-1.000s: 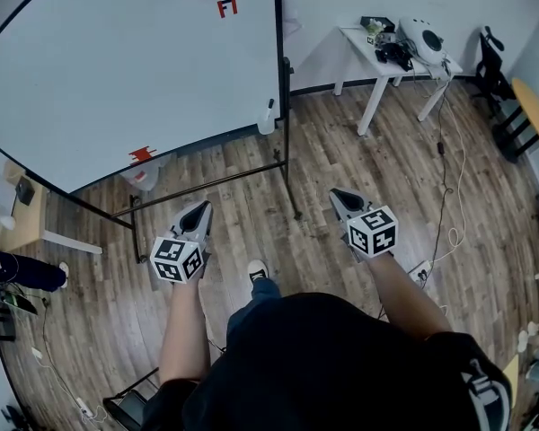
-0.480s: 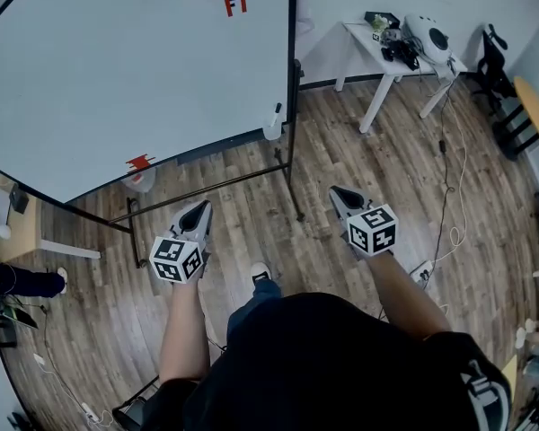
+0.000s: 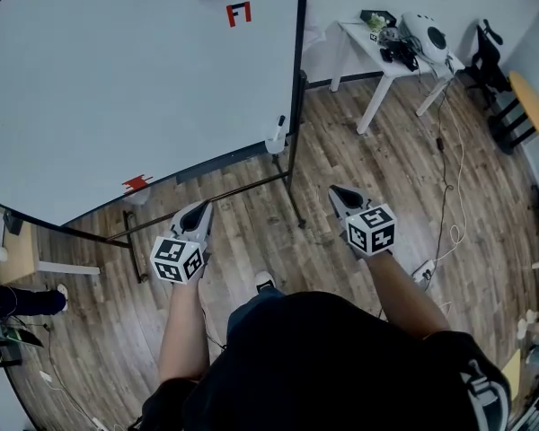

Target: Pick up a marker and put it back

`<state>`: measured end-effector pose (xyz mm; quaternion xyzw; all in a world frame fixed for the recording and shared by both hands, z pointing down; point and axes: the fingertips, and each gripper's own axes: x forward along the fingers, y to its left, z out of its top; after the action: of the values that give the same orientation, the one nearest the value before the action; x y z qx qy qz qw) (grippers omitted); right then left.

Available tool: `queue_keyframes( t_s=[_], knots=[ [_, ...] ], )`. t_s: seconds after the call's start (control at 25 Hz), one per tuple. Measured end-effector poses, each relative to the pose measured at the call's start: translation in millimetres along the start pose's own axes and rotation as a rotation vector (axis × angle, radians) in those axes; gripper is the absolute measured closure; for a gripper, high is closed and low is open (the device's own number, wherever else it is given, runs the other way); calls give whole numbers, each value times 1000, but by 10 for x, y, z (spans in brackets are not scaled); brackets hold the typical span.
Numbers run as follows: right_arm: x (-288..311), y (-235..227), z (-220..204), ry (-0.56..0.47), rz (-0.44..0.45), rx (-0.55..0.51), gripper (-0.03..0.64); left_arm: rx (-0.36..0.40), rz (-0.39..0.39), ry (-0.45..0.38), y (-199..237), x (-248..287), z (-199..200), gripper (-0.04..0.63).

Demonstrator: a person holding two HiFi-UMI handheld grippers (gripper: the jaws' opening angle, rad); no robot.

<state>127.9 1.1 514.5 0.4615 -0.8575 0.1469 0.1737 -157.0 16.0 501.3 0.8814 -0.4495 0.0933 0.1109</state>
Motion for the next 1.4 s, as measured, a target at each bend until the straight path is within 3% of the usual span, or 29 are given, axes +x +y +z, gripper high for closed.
queue_keyframes(
  t_s=[0.88,1.4],
  knots=[
    [1075,22,480,11,-59,27,620,-1,-88,18,1097,527,128,581],
    [1347,98,737,-7,-79,33,620,17,-158,36,1305,718,201,581]
  ],
)
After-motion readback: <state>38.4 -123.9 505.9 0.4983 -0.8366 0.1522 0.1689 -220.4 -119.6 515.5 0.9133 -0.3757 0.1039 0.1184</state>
